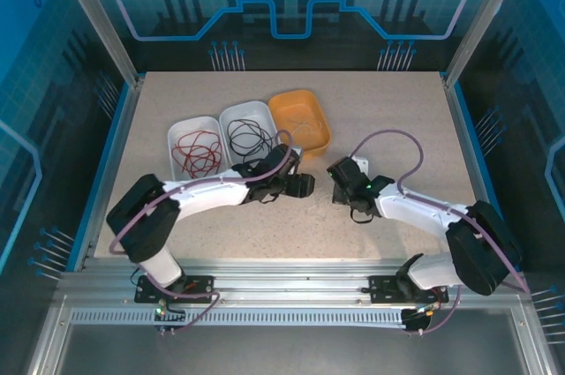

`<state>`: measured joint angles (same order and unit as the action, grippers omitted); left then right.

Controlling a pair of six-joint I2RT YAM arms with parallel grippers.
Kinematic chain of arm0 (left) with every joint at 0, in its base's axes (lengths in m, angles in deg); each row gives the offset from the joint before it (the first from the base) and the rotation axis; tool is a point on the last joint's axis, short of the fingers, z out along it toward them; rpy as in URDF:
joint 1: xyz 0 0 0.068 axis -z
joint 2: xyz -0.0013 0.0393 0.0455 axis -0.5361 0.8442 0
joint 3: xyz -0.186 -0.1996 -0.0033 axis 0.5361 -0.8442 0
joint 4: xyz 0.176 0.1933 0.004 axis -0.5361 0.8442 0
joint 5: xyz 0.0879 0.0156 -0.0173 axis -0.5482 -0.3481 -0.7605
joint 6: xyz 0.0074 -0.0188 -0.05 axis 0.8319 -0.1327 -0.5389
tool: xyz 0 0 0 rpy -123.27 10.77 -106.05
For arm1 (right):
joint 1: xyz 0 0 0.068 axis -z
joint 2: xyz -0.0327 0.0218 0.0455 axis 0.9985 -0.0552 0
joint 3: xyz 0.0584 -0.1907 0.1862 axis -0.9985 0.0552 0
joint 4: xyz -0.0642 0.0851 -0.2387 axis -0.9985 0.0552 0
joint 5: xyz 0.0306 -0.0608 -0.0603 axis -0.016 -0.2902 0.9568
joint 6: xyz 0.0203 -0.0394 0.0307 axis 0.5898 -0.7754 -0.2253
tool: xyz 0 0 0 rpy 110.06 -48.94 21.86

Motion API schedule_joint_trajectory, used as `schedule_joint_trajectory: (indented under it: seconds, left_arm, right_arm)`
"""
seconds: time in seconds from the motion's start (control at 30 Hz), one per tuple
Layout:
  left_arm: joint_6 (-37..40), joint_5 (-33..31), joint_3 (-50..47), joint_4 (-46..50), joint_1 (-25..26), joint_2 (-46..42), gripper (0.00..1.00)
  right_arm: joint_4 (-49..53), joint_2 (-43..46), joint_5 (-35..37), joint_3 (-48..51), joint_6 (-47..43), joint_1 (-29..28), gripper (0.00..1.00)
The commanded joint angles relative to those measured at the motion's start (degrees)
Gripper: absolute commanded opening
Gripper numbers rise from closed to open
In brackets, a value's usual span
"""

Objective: Untangle the cables

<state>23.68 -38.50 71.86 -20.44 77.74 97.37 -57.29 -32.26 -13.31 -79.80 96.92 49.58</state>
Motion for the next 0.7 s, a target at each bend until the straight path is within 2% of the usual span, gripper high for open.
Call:
schedule_joint_trajectory:
  seconds: [0.0, 0.3, 0.5, 0.67]
  left_arm:
    - [3.1, 0.4, 5.1, 7.4, 0.7, 5.6, 0.69]
    - [5.8, -0.5, 17.7, 19.4, 3.6, 15.9, 0.65]
    - [5.7, 0.6, 20.9, 22.7, 3.8, 19.6, 0.59]
    - [7.1, 0.7, 22.5, 26.3, 4.1, 21.9, 0.58]
  right_arm:
    - [-1.1, 1.7, -0.5, 0.8, 0.8, 0.5, 0.00]
    - [-2.6, 2.1, -0.4, 2.3, 1.7, 0.5, 0.00]
    - [-4.0, 3.0, -1.2, 4.1, 2.2, 0.7, 0.00]
    - [-4.2, 3.9, -1.4, 4.7, 2.4, 0.8, 0.00]
